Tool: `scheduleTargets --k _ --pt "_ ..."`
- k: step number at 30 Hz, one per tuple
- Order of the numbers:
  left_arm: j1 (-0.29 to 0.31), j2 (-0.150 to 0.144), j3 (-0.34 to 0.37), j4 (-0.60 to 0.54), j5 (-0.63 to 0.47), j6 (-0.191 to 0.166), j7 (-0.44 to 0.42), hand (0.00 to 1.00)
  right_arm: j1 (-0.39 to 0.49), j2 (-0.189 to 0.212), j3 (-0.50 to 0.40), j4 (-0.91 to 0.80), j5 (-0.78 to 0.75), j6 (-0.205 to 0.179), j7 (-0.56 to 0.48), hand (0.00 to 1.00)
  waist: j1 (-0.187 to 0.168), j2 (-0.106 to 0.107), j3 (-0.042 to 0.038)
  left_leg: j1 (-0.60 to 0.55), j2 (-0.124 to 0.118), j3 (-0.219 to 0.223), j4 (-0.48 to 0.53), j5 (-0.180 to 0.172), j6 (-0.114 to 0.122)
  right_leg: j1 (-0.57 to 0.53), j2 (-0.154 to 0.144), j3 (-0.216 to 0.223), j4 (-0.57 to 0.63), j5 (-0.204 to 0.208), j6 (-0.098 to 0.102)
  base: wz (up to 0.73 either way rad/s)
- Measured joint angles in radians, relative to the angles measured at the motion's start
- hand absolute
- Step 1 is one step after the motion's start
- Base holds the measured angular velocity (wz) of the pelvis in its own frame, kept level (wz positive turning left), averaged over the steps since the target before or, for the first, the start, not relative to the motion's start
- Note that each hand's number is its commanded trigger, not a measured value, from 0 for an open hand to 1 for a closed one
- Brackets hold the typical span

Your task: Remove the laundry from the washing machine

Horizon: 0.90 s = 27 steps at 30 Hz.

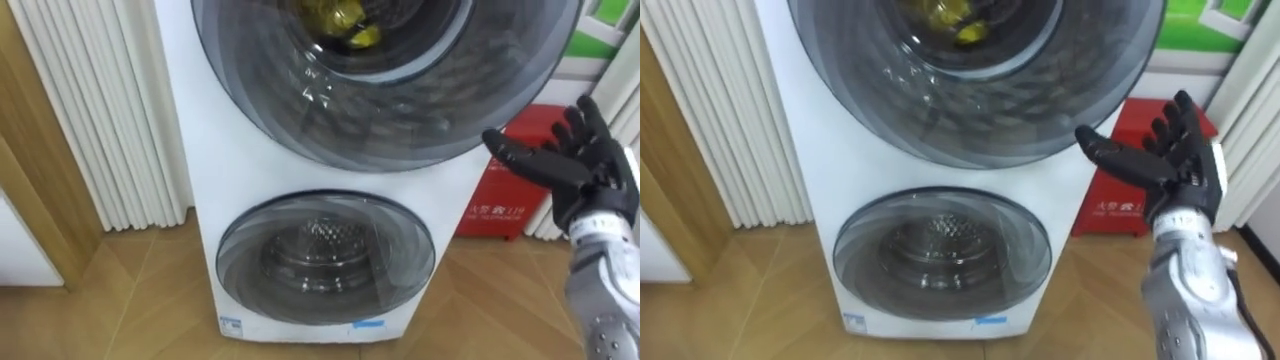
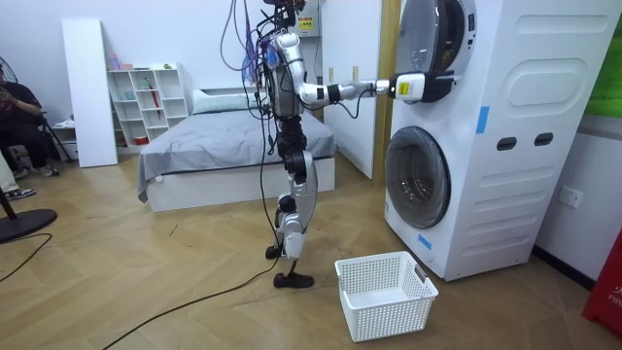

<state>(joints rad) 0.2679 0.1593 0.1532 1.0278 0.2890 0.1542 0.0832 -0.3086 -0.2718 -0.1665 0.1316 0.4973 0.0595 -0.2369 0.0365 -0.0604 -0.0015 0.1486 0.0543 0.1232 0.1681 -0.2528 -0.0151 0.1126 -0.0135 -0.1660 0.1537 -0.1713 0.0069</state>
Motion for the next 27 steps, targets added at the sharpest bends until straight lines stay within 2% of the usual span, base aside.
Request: scheduleTargets --k 5,17,27 --pt "0.007 0.002 -0.002 -0.014 -0.001 0.013 0.000 0.00 -0.049 -0.037 0.031 -0.002 0.006 0.008 0.003 0.00 0.000 0.002 -0.0004 -0.011 0.001 -0.004 0.003 0.000 0.000 -0.011 0.000 -0.001 0.006 0.000 0.000 0.00" --pt "0.003 0.013 -0.023 -0.037 -0.001 0.014 0.000 0.00 -0.104 -0.056 0.039 -0.037 0.007 0.008 0.024 0.00 0.001 -0.002 -0.0030 -0.019 0.001 -0.007 0.004 0.000 0.000 -0.030 0.000 -0.002 0.017 0.000 0.000 0.00" --pt "0.000 0.022 -0.039 -0.048 0.001 0.008 -0.025 0.00 -0.105 -0.086 0.038 -0.079 0.019 0.009 0.030 0.00 0.000 -0.011 -0.0067 -0.017 0.003 -0.020 -0.001 0.000 0.000 -0.031 0.003 -0.001 0.017 0.000 0.000 -0.01"
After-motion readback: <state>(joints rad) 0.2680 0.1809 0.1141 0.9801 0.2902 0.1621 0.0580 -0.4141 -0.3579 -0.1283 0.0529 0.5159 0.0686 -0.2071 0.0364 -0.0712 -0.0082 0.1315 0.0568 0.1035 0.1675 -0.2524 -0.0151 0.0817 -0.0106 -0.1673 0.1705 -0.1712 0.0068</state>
